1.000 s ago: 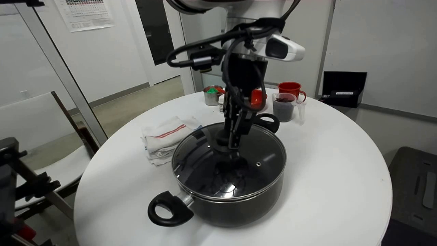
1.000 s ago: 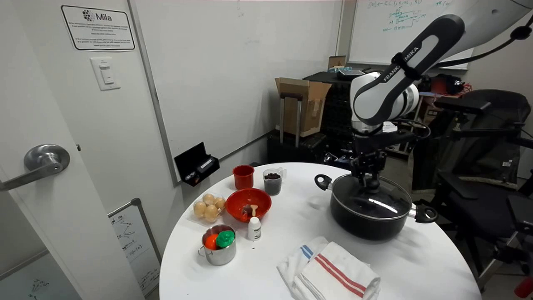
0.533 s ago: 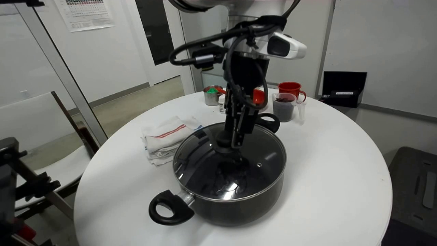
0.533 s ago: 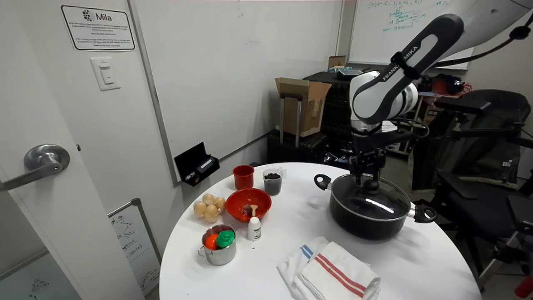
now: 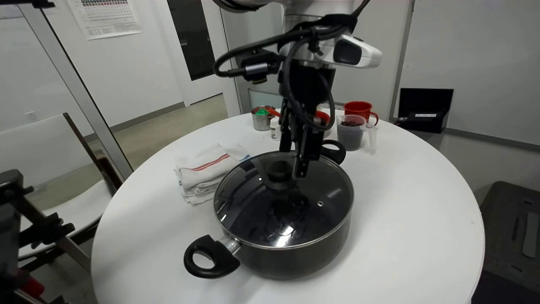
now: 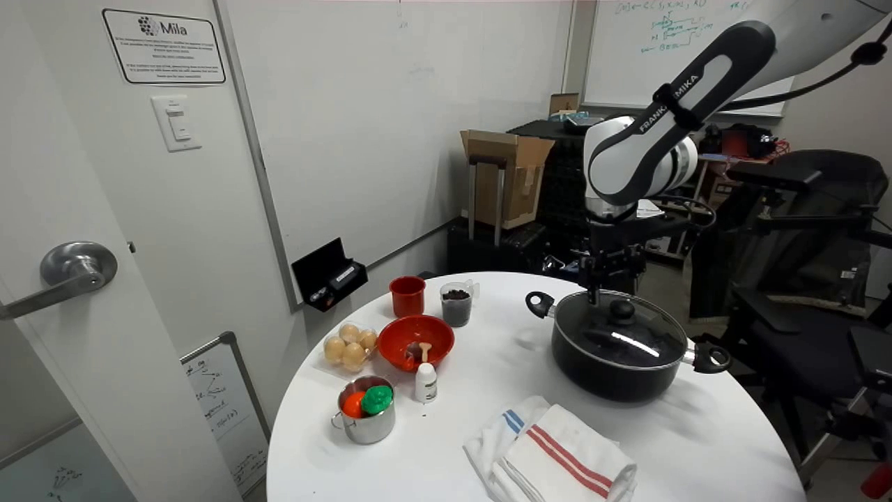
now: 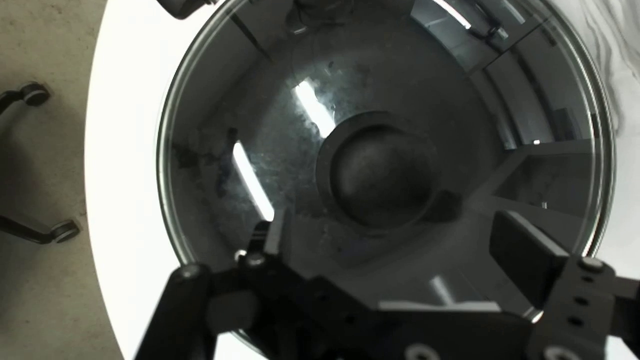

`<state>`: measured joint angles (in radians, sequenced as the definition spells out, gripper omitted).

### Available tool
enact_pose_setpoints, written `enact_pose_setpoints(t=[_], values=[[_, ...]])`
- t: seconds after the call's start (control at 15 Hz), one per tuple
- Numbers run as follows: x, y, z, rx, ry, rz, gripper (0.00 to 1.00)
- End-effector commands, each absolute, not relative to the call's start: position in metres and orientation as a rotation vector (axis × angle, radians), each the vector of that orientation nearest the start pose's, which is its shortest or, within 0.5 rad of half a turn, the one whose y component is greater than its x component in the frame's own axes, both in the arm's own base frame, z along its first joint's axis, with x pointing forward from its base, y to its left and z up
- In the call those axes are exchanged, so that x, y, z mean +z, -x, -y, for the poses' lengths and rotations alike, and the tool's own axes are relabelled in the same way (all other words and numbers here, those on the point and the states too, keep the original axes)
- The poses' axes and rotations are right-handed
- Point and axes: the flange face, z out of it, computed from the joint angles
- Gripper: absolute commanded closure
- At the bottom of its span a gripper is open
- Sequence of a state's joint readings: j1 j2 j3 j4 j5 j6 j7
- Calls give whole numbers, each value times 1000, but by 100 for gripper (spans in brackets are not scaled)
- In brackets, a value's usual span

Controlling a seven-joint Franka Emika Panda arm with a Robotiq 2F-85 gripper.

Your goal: Put the lid on the black pot

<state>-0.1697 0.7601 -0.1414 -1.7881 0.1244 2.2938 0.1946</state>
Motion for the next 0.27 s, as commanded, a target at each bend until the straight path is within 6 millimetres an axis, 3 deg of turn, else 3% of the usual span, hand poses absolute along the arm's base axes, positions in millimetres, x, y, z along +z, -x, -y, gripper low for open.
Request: enact_pose_setpoints(t=[0.0,0.2], values=[[118,-595,184,377,3002,-910,0],[111,-593,186,384,2995,-883,0]])
